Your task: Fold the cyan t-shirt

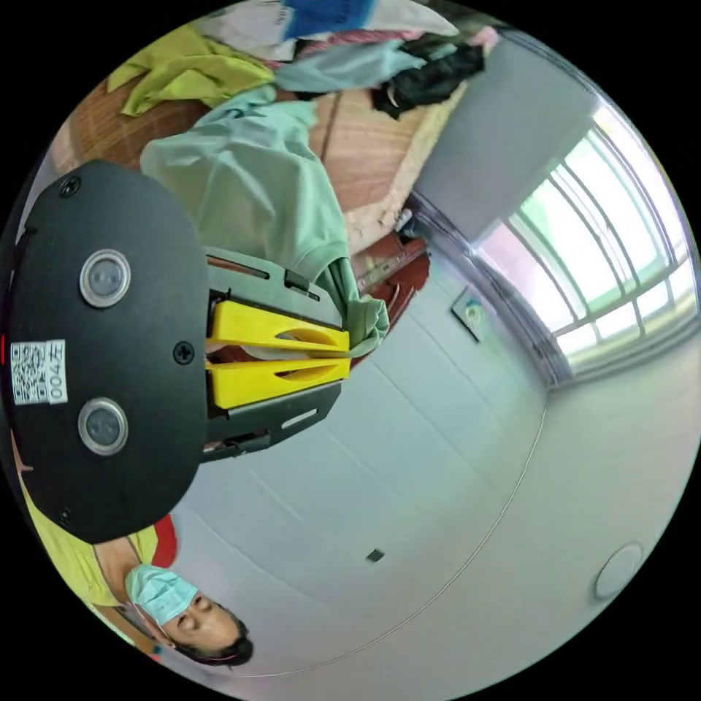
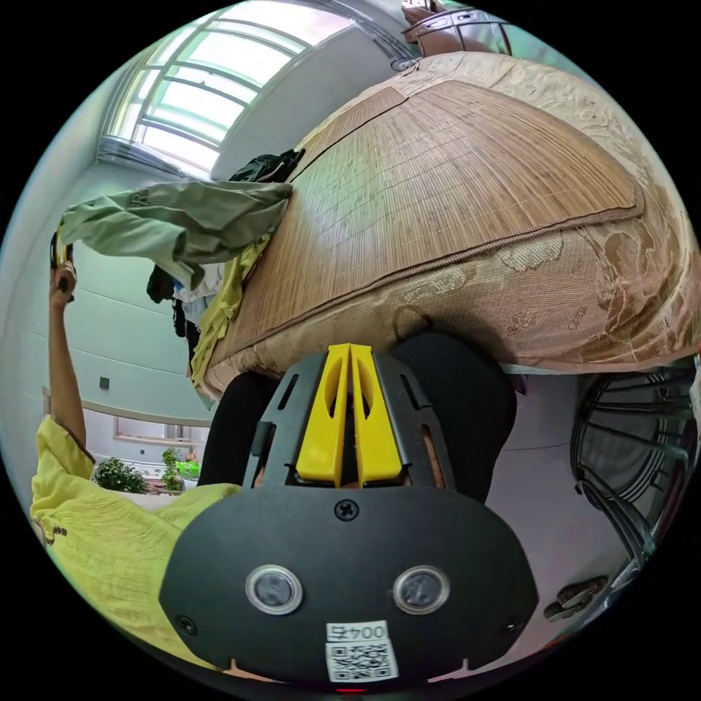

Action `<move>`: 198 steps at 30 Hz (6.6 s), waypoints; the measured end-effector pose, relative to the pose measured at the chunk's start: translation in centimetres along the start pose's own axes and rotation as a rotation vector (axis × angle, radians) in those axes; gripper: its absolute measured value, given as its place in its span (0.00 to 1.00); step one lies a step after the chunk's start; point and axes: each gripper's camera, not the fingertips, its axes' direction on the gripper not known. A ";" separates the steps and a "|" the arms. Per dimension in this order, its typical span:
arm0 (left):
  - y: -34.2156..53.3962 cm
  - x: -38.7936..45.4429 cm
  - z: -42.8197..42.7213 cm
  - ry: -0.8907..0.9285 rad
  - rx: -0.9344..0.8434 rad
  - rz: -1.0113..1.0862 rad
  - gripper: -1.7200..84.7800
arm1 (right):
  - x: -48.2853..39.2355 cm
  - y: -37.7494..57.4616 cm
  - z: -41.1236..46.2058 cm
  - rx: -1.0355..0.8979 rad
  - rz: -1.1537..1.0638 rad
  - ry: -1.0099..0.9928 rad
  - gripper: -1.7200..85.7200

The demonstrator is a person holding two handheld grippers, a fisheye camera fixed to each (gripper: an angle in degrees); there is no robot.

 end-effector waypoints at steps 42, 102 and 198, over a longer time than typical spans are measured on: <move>51.7 2.6 10.9 -0.168 -0.369 -0.093 0.04 | -16.6 3.6 4.5 0.212 -0.360 0.101 0.07; 29.3 -13.1 10.2 -0.180 -0.241 -0.147 0.04 | -15.7 -11.8 16.1 0.186 -0.171 0.079 0.20; 45.1 22.0 -2.5 -0.340 0.313 0.090 0.03 | -34.4 -13.2 -28.5 0.903 -0.346 -0.999 0.01</move>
